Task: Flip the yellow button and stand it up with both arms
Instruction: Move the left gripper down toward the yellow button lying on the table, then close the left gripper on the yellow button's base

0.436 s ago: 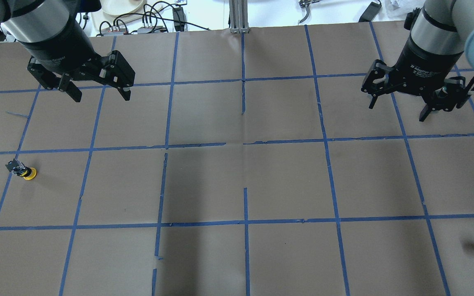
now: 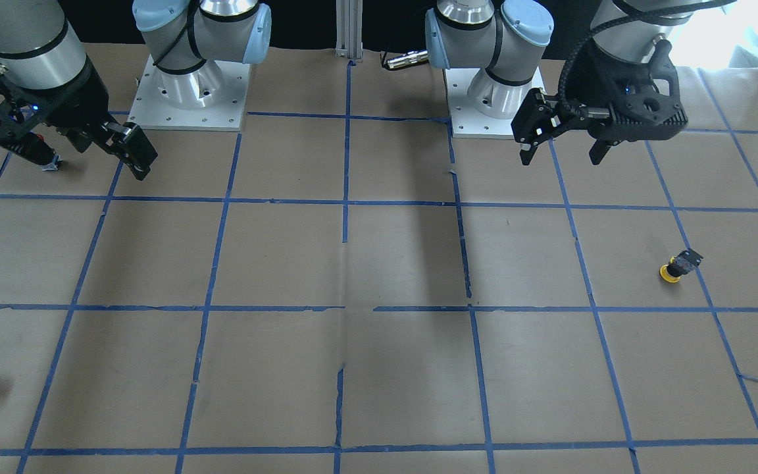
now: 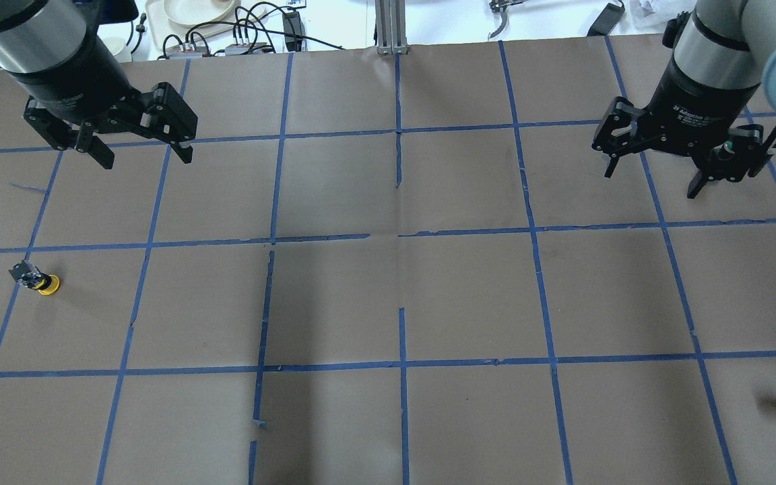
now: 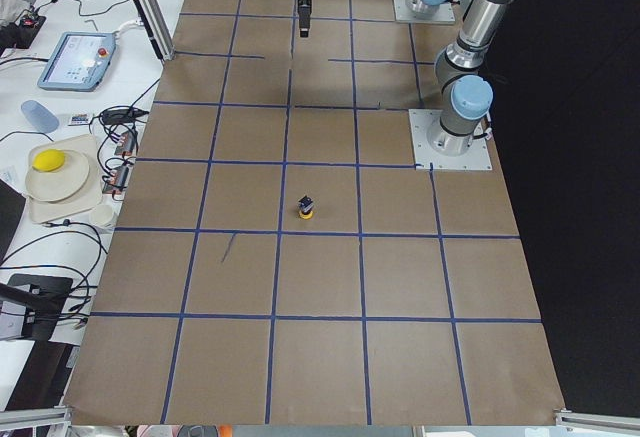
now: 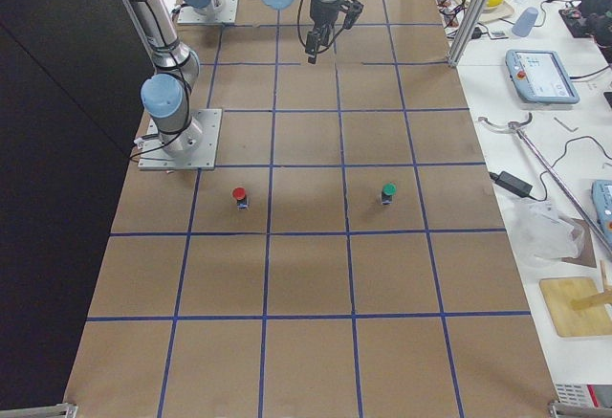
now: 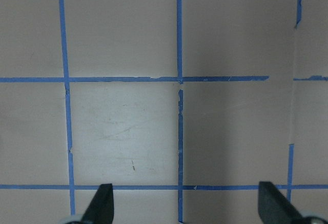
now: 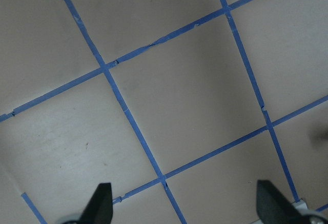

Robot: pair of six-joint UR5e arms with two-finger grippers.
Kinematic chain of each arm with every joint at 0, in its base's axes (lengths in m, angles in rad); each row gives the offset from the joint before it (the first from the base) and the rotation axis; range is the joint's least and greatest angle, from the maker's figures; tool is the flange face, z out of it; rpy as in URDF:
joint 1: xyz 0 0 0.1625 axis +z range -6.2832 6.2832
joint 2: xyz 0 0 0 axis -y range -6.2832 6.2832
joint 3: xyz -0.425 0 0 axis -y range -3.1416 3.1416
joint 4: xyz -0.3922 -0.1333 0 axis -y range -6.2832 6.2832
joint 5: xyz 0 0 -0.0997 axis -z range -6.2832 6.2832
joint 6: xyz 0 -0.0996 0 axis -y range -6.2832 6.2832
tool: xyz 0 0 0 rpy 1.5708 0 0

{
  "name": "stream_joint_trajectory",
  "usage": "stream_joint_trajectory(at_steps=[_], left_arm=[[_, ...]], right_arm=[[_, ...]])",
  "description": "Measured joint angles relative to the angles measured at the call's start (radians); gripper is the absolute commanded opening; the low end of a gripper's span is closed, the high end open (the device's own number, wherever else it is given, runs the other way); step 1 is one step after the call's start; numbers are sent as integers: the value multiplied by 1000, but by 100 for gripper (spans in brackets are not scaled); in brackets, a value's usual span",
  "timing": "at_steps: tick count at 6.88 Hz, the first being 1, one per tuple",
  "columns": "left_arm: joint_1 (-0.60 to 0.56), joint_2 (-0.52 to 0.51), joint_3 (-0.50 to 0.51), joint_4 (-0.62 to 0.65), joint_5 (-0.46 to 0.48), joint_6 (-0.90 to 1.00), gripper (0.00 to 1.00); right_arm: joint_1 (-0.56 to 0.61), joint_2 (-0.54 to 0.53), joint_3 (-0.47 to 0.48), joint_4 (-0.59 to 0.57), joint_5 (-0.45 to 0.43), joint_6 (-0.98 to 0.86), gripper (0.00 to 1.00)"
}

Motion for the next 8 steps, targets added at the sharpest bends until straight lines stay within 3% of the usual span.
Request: stream_joint_trajectory(at_steps=[2,5,8], left_arm=[[178,-1,-109,70,2,235,100],[437,-19,-307,322,0,655,99],[623,-122,-357,472,-48,993,99]], right_arm=[[0,-6,-4,8,12,-1,100],[56,-10,-11,12,119,-30,100],[121,-6,-11,-11,123,-153,100]])
